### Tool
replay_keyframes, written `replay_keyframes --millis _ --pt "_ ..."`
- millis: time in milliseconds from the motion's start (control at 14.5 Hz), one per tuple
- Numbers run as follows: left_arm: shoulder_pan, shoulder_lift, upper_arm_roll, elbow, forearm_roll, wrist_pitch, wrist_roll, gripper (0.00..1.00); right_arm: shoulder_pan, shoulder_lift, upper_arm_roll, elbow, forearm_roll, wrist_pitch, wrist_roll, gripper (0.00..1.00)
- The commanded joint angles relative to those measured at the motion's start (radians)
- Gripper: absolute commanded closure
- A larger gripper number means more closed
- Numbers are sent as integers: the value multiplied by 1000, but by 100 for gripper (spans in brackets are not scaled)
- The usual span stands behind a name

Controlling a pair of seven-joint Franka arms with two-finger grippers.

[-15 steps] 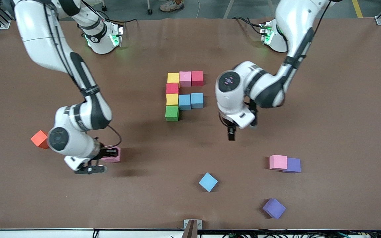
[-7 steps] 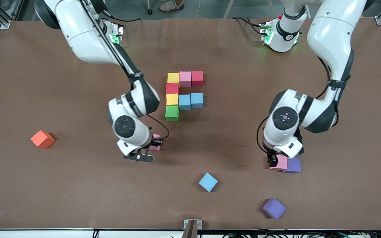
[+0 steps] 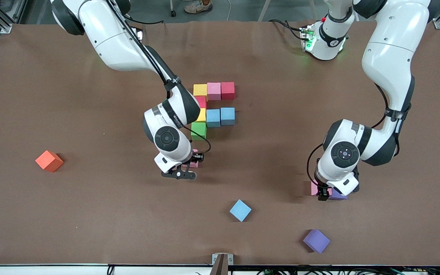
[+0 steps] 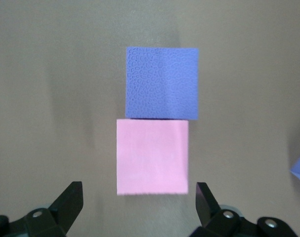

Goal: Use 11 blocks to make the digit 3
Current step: 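Carry the pink cube with the right gripper while the left gripper reaches pink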

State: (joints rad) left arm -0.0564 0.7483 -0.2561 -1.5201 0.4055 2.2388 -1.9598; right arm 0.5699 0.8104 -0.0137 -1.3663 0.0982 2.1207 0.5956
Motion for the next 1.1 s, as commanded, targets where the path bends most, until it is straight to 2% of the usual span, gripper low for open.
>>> replay_keyframes --millis 0,413,620,1033 --pt "20 22 -8 23 10 19 18 0 22 9 -8 15 18 -16 -23 57" --pt "23 46 -5 23 16 54 21 0 50 7 -8 -22 34 -13 -59 57" --pt "24 57 -3 24 36 56 22 0 48 0 -8 -40 70 -10 -65 56" --pt "44 59 3 23 42 67 44 0 65 -7 -9 -68 71 -10 -65 56"
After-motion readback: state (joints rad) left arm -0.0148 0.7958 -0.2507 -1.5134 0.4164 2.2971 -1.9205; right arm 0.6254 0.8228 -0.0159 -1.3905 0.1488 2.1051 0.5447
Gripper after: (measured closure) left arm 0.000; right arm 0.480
